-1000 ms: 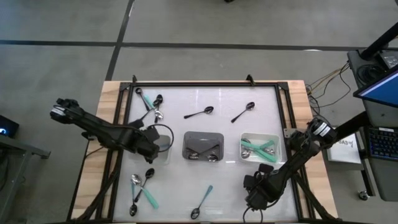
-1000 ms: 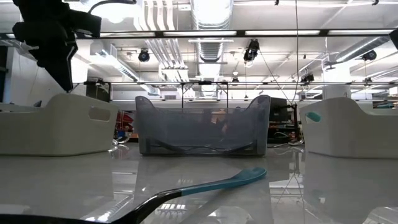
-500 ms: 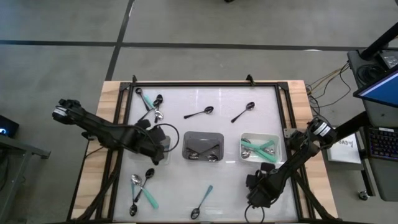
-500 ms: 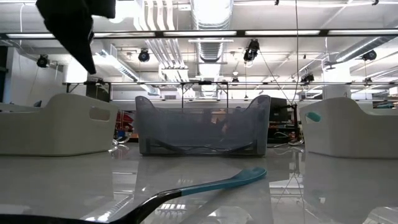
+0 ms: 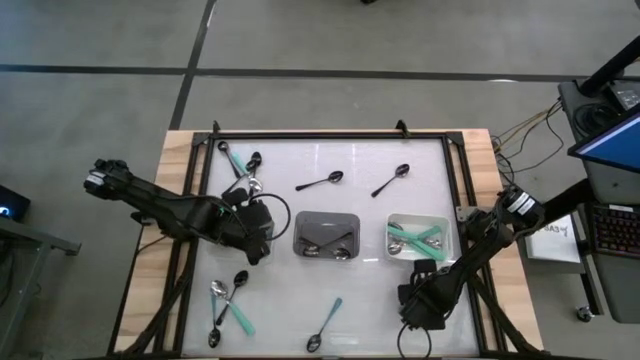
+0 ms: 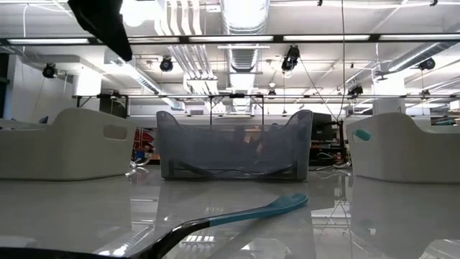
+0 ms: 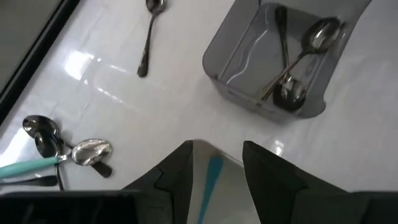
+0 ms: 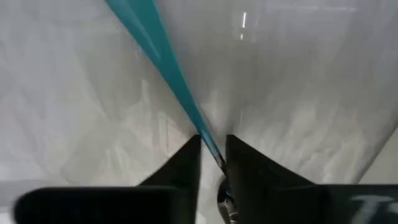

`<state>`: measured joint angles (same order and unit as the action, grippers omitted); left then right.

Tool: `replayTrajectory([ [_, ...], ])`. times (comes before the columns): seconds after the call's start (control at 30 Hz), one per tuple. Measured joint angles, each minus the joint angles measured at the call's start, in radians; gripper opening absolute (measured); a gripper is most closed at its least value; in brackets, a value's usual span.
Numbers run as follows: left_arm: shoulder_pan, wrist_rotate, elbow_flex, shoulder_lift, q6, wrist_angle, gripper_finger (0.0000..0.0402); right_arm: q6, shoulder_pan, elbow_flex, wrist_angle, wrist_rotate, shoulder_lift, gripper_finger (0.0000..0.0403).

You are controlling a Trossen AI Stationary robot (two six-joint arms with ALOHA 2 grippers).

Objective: Sort silverware by color (type)
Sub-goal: Put the blue spoon into the gray bin

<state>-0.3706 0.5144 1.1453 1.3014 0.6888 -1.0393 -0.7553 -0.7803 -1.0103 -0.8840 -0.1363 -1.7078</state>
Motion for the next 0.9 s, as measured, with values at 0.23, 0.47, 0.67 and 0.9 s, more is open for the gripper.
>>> replayTrajectory([
  [0.23, -0.003, 0.001, 0.012, 0.0, 0.001, 0.042, 0.0123, -0.084, 0.0, -0.001, 0.013, -0.009, 0.001, 0.0012],
  [0.47, -0.074, 0.009, -0.064, 0.005, -0.04, 0.319, 0.0123, -0.108, 0.0, -0.089, 0.072, 0.153, 0.012, 0.001],
  [0.67, -0.194, 0.266, -0.147, 0.005, -0.102, 0.639, 0.0123, -0.028, 0.0, -0.215, 0.075, 0.47, 0.03, 0.0009],
  [0.9, -0.3, 0.468, -0.292, 0.043, -0.295, 1.181, 0.0123, -0.023, 0.037, -0.308, 0.092, 0.986, 0.031, 0.0009],
])
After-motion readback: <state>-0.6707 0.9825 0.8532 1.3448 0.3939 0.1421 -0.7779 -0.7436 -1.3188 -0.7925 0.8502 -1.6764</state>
